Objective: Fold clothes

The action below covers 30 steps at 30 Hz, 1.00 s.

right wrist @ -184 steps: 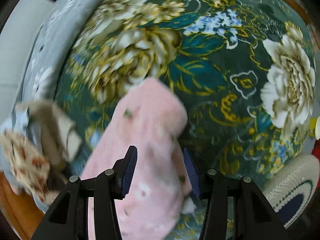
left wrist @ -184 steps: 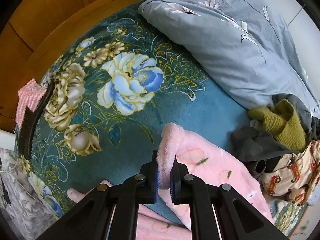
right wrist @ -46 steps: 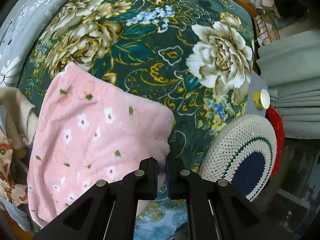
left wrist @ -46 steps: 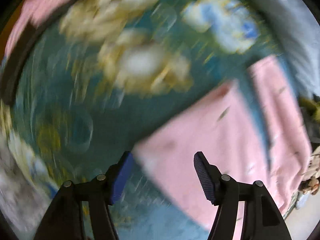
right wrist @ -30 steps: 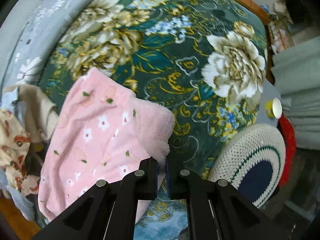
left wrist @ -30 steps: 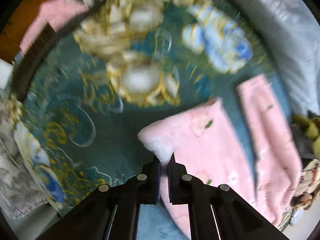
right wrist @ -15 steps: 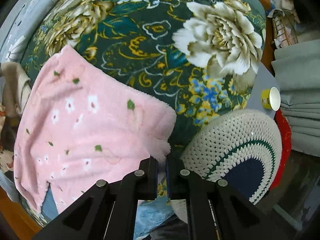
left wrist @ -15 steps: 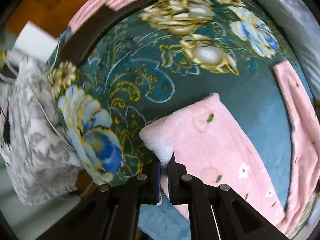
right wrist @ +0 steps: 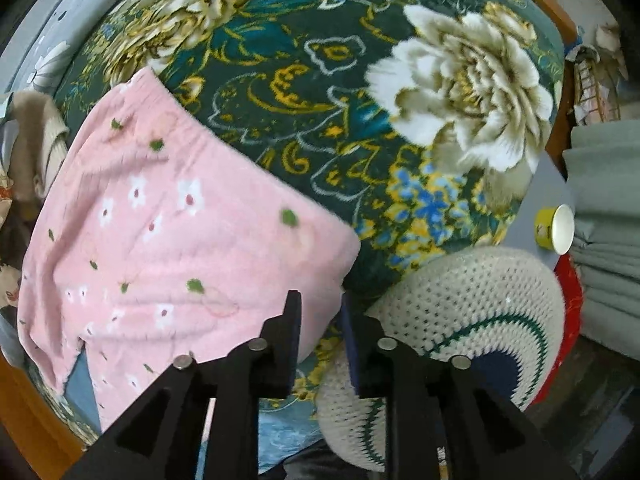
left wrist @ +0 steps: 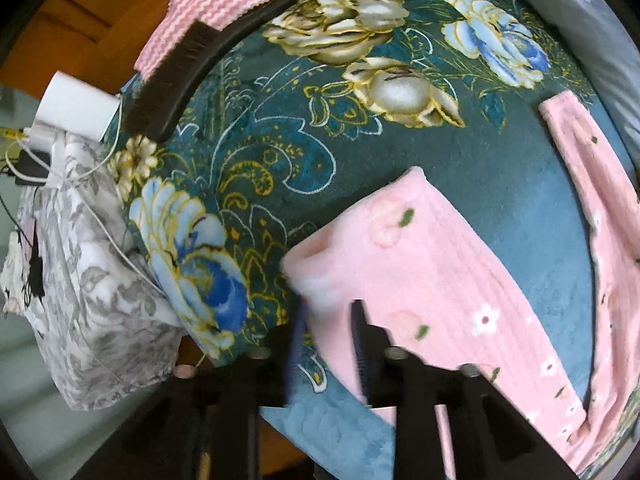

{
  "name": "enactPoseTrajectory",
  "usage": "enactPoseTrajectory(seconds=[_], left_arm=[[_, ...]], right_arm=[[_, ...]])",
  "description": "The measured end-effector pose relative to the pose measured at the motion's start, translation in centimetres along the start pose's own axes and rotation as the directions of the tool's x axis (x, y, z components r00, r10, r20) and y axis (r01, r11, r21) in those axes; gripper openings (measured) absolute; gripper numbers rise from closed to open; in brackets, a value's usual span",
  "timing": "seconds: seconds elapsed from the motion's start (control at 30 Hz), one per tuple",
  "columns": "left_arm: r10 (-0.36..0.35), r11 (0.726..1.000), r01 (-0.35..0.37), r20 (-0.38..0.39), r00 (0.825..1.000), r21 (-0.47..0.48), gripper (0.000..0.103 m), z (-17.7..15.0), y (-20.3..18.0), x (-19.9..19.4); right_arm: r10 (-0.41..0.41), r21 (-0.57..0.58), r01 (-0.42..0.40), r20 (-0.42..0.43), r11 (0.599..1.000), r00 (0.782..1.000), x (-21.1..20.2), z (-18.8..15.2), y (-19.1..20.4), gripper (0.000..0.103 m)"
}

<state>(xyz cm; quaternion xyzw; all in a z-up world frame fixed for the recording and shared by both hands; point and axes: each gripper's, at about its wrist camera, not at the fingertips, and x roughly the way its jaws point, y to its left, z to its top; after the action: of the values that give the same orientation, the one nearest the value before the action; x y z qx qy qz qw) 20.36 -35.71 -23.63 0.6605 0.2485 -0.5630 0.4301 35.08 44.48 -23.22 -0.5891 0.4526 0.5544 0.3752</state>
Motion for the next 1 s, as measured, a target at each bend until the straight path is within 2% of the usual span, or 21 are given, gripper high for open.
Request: enactPoseTrajectory(seconds=[0.03,0.07,0.2,0.33,0.43,0.57,0.67,0.8,0.87,1.0], left_arm=[[-0.001,1.000,0.001,0.000,1.000,-0.006,0.041,0.0,0.0,-0.1],[-0.001,1.000,0.001,0.000,1.000,-0.013,0.044,-0.1,0.0,-0.2],[-0.026,0.999,0.026,0.003,1.000,-0.036,0.044,0.1,-0.6,-0.8],[-0.119,0.992,0.118,-0.009,0.993,-0.051,0.044,1.3,-3.3,-0.8],[-0.197,0.979,0.195,-0.026,0.980,-0.065,0.046,2.9,-6.1,-0.3],[-0.298,0.951,0.293,-0.046,0.953,-0.096,0.046,5.7,-10.1,1.1],[-0.381,0.917,0.370,-0.051,0.923,-0.150,0.046,8.5,-12.8,2.5],[-0.477,0.855,0.456,-0.030,0.878,-0.246,0.046,12.2,-15.3,4.5],[-0.498,0.838,0.476,-0.019,0.867,-0.267,0.046,13.9,-16.3,5.5],[-0.525,0.820,0.508,0.007,0.851,-0.266,0.045,16.5,-18.2,7.1]], right_arm=[[-0.005,0.013,0.005,0.004,1.000,1.000,-0.3,0.1,-0.4,0.030],[-0.010,0.020,0.009,0.008,1.000,1.000,-0.5,0.3,-0.7,0.030],[-0.013,-0.002,0.013,0.029,1.000,0.999,-1.7,0.6,0.3,0.030],[0.033,-0.072,-0.031,0.023,0.997,0.999,-1.8,0.4,5.3,0.030],[0.079,-0.154,-0.078,-0.004,0.985,0.997,-1.5,-0.6,10.9,0.030],[0.100,-0.282,-0.107,-0.041,0.954,0.994,-1.5,-2.3,17.8,0.030],[0.082,-0.361,-0.095,-0.051,0.928,0.995,-1.7,-3.5,21.4,0.030],[0.032,-0.383,-0.050,-0.052,0.923,0.998,-1.6,-3.8,23.0,0.030],[0.009,-0.373,-0.028,-0.052,0.927,0.999,-1.4,-3.7,23.4,0.031],[-0.033,-0.359,0.011,-0.054,0.933,0.998,-1.2,-3.4,23.7,0.031]])
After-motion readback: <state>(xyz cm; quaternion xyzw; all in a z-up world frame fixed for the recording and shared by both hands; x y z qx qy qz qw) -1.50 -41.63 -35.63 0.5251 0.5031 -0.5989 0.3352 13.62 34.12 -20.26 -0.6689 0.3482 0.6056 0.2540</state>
